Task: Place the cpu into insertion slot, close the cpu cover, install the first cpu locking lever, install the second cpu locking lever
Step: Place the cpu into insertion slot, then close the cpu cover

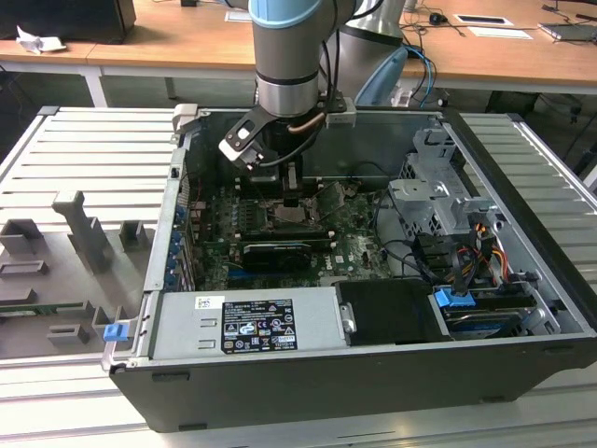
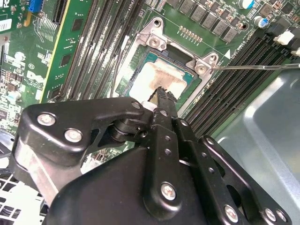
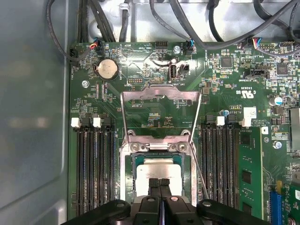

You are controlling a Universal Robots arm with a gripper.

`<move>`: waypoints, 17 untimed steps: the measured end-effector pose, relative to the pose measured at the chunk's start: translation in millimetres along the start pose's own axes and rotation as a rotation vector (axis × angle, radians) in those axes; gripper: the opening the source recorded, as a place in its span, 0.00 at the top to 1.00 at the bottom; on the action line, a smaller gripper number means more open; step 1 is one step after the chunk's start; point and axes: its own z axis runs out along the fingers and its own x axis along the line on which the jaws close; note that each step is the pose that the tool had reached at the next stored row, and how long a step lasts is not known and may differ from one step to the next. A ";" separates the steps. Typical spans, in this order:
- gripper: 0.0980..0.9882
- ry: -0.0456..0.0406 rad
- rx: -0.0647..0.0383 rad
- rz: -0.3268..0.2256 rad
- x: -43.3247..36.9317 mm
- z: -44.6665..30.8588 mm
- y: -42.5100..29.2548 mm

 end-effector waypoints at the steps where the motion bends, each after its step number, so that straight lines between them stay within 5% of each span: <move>1: 0.99 0.0001 0.000 0.000 0.0 -0.2 0.0; 11: 0.99 -0.0002 0.000 0.000 0.0 -2.1 0.2; 17: 0.99 -0.0003 0.010 0.000 0.1 -4.4 3.6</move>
